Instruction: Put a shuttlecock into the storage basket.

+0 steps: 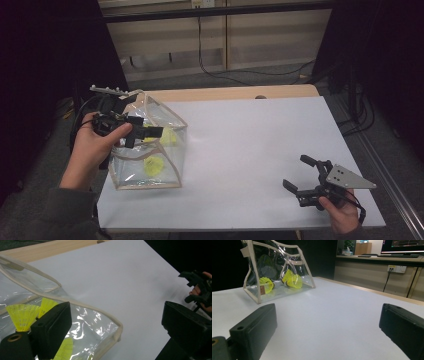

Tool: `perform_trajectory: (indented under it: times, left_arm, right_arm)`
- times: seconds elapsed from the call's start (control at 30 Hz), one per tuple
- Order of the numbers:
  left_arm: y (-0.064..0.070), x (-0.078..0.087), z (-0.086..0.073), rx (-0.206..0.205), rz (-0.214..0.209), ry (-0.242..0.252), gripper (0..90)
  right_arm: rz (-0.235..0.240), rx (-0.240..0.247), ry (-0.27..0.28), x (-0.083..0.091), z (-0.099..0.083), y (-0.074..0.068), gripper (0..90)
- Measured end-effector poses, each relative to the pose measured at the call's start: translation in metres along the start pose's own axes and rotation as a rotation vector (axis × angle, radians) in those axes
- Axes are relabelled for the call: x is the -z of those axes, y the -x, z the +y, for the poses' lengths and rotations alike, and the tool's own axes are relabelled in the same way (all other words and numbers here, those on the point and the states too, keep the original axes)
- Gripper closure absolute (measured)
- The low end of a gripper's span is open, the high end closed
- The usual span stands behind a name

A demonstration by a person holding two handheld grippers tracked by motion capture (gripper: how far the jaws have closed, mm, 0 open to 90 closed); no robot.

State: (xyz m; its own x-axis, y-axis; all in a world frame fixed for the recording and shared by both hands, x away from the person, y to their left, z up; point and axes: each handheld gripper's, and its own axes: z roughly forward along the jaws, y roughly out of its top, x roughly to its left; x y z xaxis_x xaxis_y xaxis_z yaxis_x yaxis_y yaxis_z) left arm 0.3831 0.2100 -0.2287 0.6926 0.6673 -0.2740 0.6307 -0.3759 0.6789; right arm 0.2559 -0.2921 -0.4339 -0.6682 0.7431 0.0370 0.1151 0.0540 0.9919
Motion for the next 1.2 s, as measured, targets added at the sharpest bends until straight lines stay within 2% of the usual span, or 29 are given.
perform_trajectory:
  times: [0.33, 0.47, 0.6, 0.8, 1.0, 1.2]
  left_arm:
    - [0.013, -0.004, 0.0, -0.05, -0.066, -0.004, 9.0]
    - [0.015, -0.007, -0.001, -0.074, -0.085, -0.027, 9.0]
    - [0.016, -0.009, -0.002, -0.078, -0.122, -0.032, 9.0]
    - [0.022, -0.013, -0.002, -0.101, -0.151, -0.047, 9.8]
    - [0.026, -0.017, -0.003, -0.123, -0.143, -0.048, 10.2]
    - [0.029, -0.019, -0.003, -0.134, -0.153, -0.051, 10.7]
  right_arm:
    - [-0.003, -0.004, 0.0, 0.001, 0.0, 0.0, 1.1]
    - [-0.004, 0.0, 0.0, 0.001, 0.0, 0.0, 1.1]
    - [-0.003, 0.0, 0.0, 0.001, 0.0, 0.0, 1.1]
    - [0.002, 0.002, -0.001, 0.0, 0.0, 0.0, 1.1]
    - [0.001, 0.001, 0.001, -0.001, 0.0, 0.0, 1.1]
    - [0.002, 0.001, -0.001, 0.0, 0.0, 0.0, 1.1]
